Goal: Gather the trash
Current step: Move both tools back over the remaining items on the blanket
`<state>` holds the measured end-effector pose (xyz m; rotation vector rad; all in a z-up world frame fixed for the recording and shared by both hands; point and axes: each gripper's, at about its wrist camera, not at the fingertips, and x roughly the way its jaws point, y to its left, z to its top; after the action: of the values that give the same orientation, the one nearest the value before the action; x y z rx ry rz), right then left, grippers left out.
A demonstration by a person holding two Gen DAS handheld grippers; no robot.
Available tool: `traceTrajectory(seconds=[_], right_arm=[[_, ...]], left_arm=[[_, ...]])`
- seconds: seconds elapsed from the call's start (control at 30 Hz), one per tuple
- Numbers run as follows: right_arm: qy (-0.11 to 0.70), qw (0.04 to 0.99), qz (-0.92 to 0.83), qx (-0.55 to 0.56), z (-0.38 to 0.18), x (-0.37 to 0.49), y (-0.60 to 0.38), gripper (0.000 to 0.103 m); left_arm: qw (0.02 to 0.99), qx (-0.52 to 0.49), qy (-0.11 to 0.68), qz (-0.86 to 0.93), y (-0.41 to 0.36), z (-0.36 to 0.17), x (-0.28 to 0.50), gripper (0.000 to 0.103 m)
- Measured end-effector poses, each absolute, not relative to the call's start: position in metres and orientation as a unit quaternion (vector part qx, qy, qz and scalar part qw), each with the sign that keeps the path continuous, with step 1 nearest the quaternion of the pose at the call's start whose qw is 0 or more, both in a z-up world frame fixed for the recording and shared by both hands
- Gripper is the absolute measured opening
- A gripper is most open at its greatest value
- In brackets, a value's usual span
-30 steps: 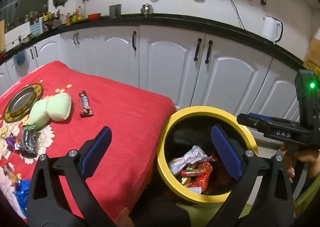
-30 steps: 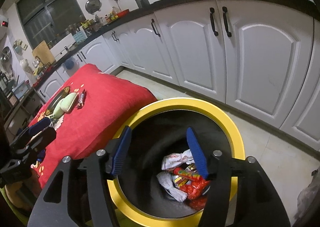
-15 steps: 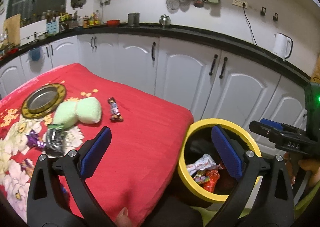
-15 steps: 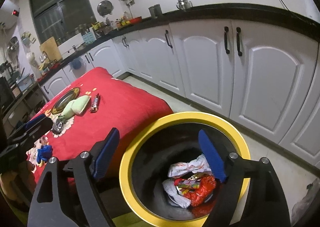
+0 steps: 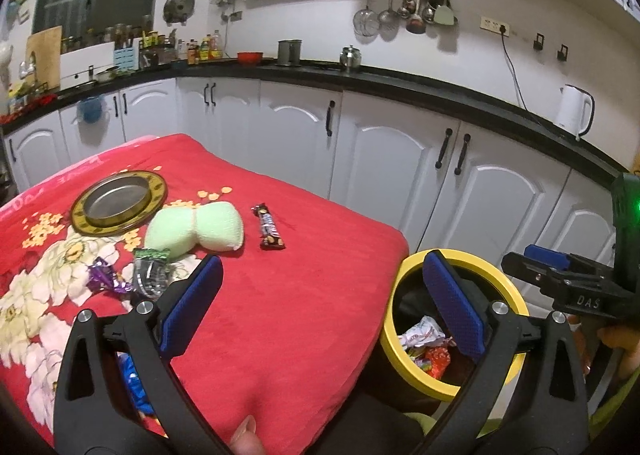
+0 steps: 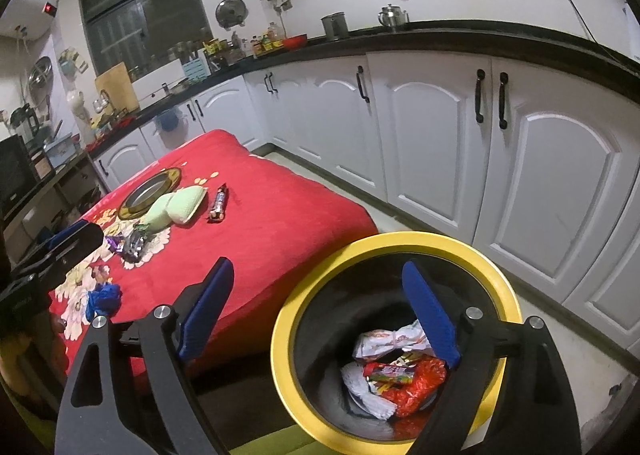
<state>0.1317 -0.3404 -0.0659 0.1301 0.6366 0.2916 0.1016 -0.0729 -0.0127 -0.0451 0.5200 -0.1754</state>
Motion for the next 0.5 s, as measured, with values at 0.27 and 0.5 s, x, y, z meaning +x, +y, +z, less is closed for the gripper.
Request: traceTrajectory(seconds=[0.27,0.5], right_arm=[[0.310,0.935,0.165,0.051,-0.064,0.128,-0.318,0.084],[0.312,0.931,0.187,0.036,-0.063,0.126,-0.295,0.084]], left_arm=[[0.964,-0.028,0.256,-0.061,-0.049,-0.010,0.097,0.092],[0.966,-0.025,0.255,-0.039,-0.025,-0.007,0.093,0.092]])
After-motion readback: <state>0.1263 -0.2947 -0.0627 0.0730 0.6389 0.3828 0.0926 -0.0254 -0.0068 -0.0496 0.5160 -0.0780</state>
